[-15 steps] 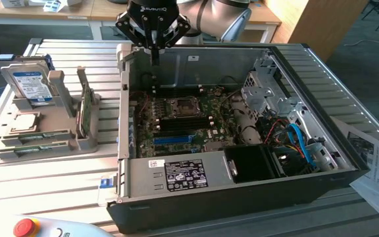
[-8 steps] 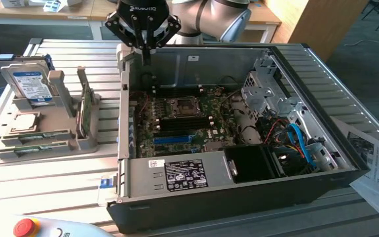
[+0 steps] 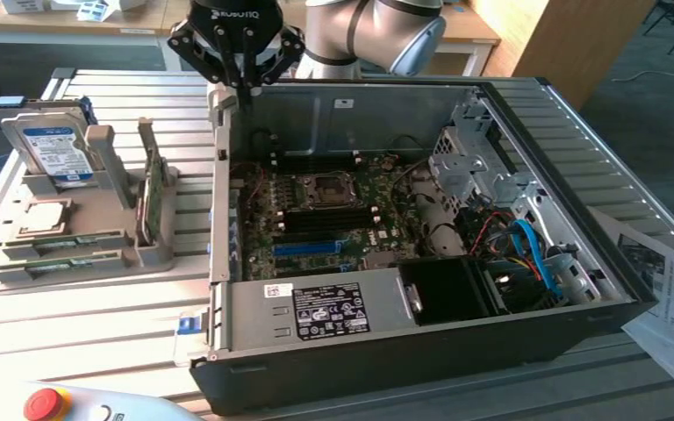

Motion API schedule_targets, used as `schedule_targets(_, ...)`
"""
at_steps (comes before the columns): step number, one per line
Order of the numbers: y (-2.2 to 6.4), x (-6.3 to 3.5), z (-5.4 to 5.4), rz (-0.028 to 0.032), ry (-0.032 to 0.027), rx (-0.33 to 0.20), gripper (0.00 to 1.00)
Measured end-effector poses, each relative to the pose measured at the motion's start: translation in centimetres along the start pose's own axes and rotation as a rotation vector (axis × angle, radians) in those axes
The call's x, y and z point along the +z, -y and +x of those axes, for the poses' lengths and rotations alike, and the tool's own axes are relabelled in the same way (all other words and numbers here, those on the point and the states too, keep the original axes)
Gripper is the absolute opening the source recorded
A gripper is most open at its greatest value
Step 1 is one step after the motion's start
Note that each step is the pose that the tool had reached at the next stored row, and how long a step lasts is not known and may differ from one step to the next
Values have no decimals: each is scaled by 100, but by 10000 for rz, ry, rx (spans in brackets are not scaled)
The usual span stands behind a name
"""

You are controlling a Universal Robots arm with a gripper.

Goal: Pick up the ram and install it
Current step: 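Reach for the ram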

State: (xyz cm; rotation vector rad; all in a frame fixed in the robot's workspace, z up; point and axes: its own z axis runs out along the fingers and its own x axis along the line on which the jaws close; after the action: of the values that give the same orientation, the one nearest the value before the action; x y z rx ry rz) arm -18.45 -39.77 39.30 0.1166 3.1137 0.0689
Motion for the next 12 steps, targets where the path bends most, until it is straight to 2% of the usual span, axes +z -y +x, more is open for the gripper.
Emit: schedule_targets(12,15,-6,214,1,0,0,10)
